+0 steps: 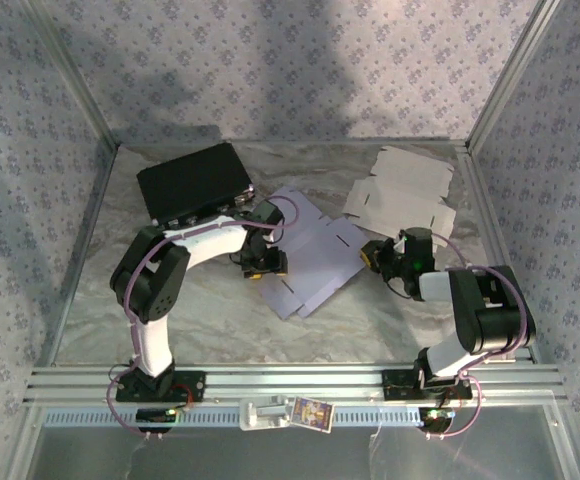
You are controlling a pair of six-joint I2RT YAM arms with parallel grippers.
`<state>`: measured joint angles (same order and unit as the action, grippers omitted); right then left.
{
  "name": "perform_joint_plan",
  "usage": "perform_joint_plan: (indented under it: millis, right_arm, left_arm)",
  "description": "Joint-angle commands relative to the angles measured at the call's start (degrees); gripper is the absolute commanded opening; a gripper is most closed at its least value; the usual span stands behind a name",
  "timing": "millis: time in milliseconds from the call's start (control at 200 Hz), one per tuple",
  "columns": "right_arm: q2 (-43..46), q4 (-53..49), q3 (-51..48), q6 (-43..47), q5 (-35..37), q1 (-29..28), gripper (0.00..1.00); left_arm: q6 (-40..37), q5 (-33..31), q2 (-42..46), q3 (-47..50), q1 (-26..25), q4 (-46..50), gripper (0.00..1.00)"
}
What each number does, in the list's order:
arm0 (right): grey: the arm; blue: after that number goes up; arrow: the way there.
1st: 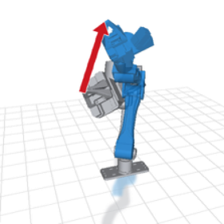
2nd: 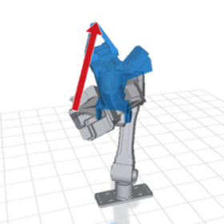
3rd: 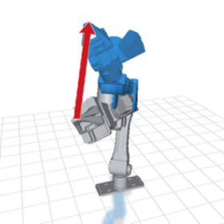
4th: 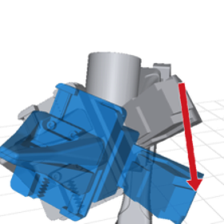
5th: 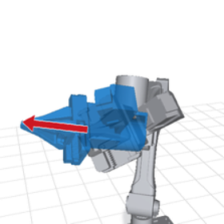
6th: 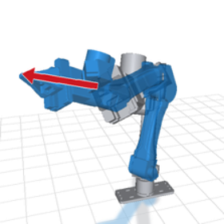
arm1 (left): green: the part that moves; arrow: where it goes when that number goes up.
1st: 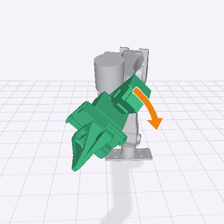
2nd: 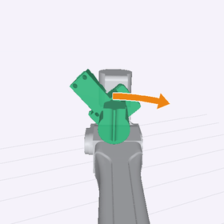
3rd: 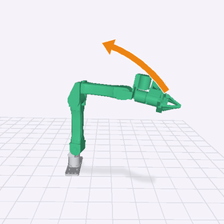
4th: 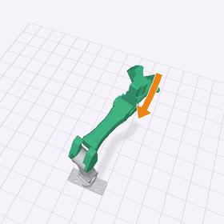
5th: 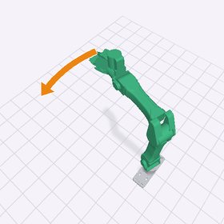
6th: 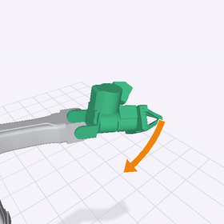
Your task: Fold the paper box
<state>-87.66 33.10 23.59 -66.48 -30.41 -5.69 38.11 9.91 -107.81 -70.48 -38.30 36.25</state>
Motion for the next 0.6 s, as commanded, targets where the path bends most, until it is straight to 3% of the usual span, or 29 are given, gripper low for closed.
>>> perform_joint_plan:
  millis: [0, 215, 445, 595]
  right_arm:
    - [1.28, -1.76, 1.78, 0.97, 1.36, -0.83, 0.07]
    - [5.91, -11.35, 3.74, 1.16, 3.74, -1.23, 0.0]
    - [15.4, -31.46, 10.94, -3.37, 6.03, -1.59, 0.0]
    - [17.69, -35.84, 14.09, -10.77, 6.25, -1.58, 0.0]
  left_arm:
    - [-1.25, 3.1, -1.39, -0.1, -0.44, 0.05, 0.6]
    - [-0.81, 0.23, 1.98, -1.93, -0.61, 2.2, 0.66]
    - [-1.86, -17.77, 15.09, -9.21, -5.3, 11.46, 0.76]
    - [5.54, -19.32, 24.04, -6.59, -5.98, 11.9, 0.82]
